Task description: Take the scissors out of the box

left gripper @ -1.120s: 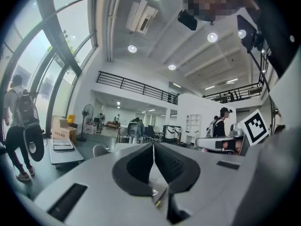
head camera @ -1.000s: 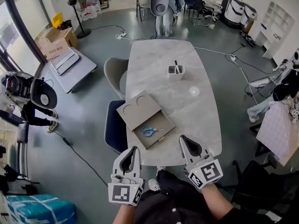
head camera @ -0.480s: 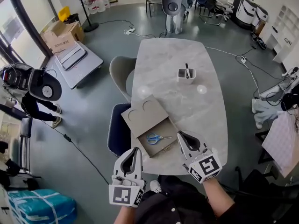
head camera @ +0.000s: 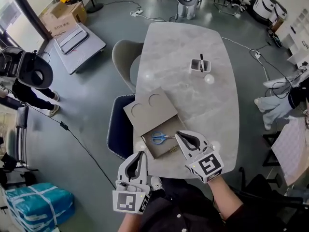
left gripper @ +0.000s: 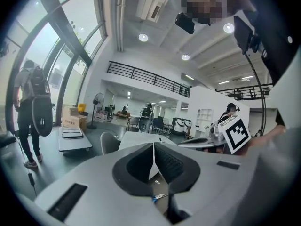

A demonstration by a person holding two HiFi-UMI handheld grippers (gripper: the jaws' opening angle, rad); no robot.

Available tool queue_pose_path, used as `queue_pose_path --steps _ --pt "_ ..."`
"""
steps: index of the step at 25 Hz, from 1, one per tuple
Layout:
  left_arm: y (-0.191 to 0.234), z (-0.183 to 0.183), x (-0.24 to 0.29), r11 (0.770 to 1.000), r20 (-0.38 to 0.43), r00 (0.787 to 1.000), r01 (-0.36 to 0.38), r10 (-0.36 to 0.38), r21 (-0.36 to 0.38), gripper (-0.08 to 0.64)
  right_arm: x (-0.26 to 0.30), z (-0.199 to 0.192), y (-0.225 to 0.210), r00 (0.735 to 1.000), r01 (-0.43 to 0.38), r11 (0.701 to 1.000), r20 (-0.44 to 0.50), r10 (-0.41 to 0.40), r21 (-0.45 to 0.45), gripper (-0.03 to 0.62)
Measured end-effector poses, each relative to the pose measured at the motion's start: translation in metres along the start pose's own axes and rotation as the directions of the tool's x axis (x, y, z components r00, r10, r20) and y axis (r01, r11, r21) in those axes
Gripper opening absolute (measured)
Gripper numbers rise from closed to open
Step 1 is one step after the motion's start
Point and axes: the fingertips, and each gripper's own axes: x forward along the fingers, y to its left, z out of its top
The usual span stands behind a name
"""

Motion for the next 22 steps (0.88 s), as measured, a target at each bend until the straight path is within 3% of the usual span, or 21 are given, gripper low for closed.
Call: queue_pose_path --steps 3,6,10,13,15,19,22 --pt "0.006 -0.016 0.005 1.000 -0.033 0.999 -0.012 0.012 -0.021 0.020 0.028 -0.027 0.005 0.989 -0.095 0.993 -0.118 0.085 -0.076 -0.002" --pt "0.015 -0.038 0.008 0.998 -0.079 0.996 -0.042 0.038 -0.055 0.020 0.053 -0.061 0.012 0.961 -0.184 0.974 -0.234 0.150 -0.133 -0.002" --pt "0.023 -0.058 0.015 0.993 -0.115 0.991 -0.076 0.066 -0.088 0.019 0.079 -0.108 0.016 0.899 -0.277 0.946 -0.393 0.195 -0.165 0.000" --pt "0.031 -0.072 0.016 0.989 -0.141 0.986 -0.101 0.085 -0.105 0.020 0.098 -0.140 0.020 0.848 -0.334 0.926 -0.486 0.213 -0.176 0.038" --pt "0.038 -0.081 0.016 0.987 -0.158 0.983 -0.116 0.097 -0.114 0.020 0.109 -0.161 0.024 0.807 -0.382 0.899 -0.552 0.212 -0.213 0.044" --pt "0.047 -0.098 0.016 0.980 -0.190 0.974 -0.149 0.122 -0.133 0.020 0.123 -0.202 0.037 0.705 -0.513 0.814 -0.675 0.218 -0.273 0.086" --pt "0.052 -0.107 0.016 0.974 -0.208 0.968 -0.170 0.138 -0.149 0.020 0.130 -0.215 0.046 0.672 -0.565 0.773 -0.704 0.228 -0.289 0.089"
